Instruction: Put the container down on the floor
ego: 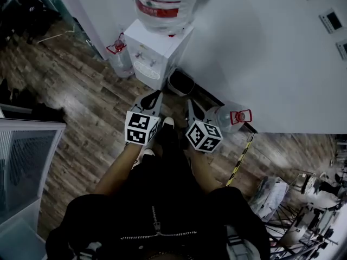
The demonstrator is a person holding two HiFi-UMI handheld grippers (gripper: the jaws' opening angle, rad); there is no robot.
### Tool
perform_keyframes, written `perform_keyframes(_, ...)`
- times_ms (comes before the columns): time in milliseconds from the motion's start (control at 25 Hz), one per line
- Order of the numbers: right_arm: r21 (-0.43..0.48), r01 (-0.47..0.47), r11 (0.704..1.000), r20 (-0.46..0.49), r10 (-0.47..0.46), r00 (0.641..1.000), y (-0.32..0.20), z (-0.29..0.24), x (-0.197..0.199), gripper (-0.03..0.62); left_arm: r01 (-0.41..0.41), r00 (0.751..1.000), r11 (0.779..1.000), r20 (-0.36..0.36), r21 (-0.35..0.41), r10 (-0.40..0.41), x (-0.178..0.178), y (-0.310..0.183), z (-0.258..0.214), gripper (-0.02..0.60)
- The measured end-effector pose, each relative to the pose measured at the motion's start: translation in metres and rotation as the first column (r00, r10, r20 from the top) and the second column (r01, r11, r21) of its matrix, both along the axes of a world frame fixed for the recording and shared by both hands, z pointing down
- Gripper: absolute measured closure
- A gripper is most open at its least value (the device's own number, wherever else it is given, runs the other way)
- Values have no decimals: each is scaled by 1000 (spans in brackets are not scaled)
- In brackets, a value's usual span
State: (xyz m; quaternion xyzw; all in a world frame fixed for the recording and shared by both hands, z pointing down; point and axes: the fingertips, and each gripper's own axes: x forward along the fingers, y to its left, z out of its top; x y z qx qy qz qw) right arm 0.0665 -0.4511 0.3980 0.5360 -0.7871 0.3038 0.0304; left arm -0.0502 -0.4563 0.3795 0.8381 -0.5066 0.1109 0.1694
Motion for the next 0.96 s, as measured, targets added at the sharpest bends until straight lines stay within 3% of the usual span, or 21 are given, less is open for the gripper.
perform_keyframes(360, 78, 133, 988, -38, -130, 991, 49, -36, -39, 585, 11, 1000, 999, -15, 44, -11, -13, 47, -29, 566)
perform_keyframes(960, 149, 247, 957, -42, -243, 969, 84, -62, -83, 585, 157, 987, 984, -54, 81, -153, -66, 98, -43, 566)
